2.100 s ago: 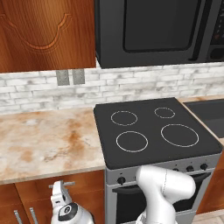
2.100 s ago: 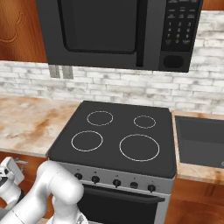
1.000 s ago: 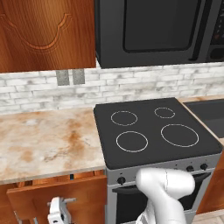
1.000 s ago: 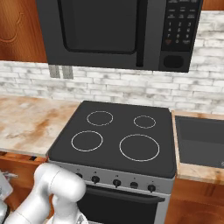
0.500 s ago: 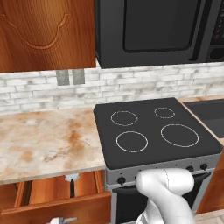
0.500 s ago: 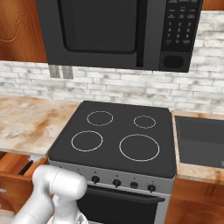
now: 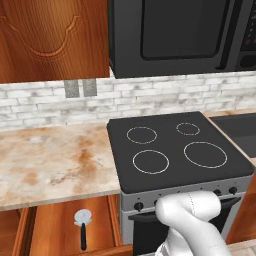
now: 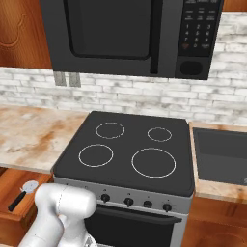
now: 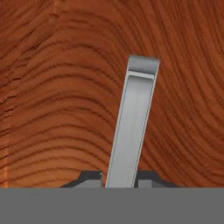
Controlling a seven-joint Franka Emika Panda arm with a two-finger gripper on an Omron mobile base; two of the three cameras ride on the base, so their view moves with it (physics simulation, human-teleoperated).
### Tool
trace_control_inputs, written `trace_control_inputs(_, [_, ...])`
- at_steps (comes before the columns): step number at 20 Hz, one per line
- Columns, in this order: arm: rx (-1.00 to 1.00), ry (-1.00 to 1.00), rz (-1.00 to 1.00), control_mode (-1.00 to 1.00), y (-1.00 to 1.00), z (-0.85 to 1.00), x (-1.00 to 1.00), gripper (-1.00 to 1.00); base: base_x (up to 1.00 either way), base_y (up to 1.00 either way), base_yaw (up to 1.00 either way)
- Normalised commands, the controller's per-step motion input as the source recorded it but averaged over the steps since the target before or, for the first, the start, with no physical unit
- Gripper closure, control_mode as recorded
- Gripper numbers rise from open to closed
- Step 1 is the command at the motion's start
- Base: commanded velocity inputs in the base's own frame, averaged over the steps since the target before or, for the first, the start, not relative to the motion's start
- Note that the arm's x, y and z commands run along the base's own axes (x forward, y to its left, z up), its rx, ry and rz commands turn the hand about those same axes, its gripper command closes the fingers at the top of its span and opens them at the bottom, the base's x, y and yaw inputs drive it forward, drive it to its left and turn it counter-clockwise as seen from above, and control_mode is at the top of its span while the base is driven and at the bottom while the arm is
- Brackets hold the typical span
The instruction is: Take the pizza cutter from the drawer on the left and place it on the dining counter for cutting.
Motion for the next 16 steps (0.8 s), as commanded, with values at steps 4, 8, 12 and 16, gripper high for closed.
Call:
trace_control_inputs(4, [0.0, 0.0, 0.0, -1.0, 0.04, -0.16, -0.81, 1.0, 0.0, 0.0, 0.0])
trace_control_inputs(8, [0.0, 0.0, 0.0, -1.0, 0.05, -0.11, -0.59, 1.0, 0.0, 0.0, 0.0])
trace_control_inputs(12, [0.0, 0.0, 0.0, -1.0, 0.0, 0.0, -0.03, 1.0, 0.0, 0.0, 0.0])
trace_control_inputs(16, [0.0, 0.0, 0.0, -1.0, 0.0, 0.0, 0.0, 1.0, 0.0, 0.0, 0.0])
